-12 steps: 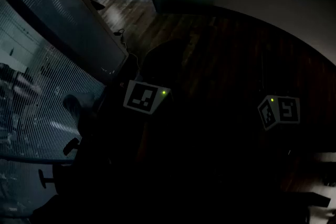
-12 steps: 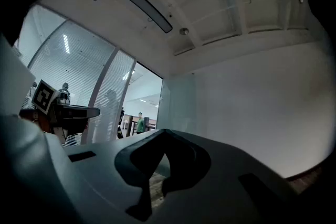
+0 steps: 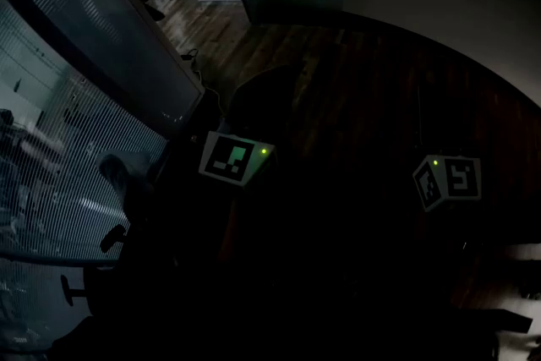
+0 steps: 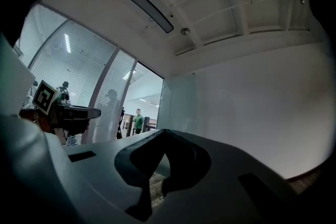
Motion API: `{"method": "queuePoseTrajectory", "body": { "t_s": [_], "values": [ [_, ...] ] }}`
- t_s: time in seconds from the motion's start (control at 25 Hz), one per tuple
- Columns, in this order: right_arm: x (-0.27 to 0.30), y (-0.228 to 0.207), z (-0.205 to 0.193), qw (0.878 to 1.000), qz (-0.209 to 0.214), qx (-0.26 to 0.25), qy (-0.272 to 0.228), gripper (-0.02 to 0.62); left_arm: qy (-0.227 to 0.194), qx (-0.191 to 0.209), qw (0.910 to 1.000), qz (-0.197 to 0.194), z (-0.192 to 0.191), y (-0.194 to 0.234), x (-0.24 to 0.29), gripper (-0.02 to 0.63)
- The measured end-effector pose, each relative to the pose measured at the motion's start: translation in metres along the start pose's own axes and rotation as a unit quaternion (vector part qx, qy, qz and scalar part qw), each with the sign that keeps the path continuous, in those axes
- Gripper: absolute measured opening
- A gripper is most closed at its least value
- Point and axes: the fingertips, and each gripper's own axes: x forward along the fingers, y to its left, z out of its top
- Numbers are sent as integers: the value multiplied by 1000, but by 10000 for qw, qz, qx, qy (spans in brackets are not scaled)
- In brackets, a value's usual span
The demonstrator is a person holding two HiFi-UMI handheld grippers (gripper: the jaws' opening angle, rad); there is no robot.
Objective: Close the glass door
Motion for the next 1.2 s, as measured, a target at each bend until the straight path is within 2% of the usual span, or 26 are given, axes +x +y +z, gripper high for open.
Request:
{"method": "queuePoseTrajectory", "body": {
  "t_s": [0.44, 0.68, 1.04, 1.2],
  "values": [
    [0, 0, -2, 10000, 25, 32, -10, -5, 51, -1, 10000, -21, -5, -1, 2, -9],
    [3, -12, -3, 9998, 49, 181, 2, -5, 113, -26, 9999, 0, -8, -4, 10, -9],
    [4, -33, -13, 9999, 12, -3, 142, -5, 175, -11, 9998, 19, -14, -19, 26, -9],
    [3, -48, -15, 9999, 7, 73, 124, -5, 129, 102, 9999, -24, -14, -31, 40, -9]
  ]
}}
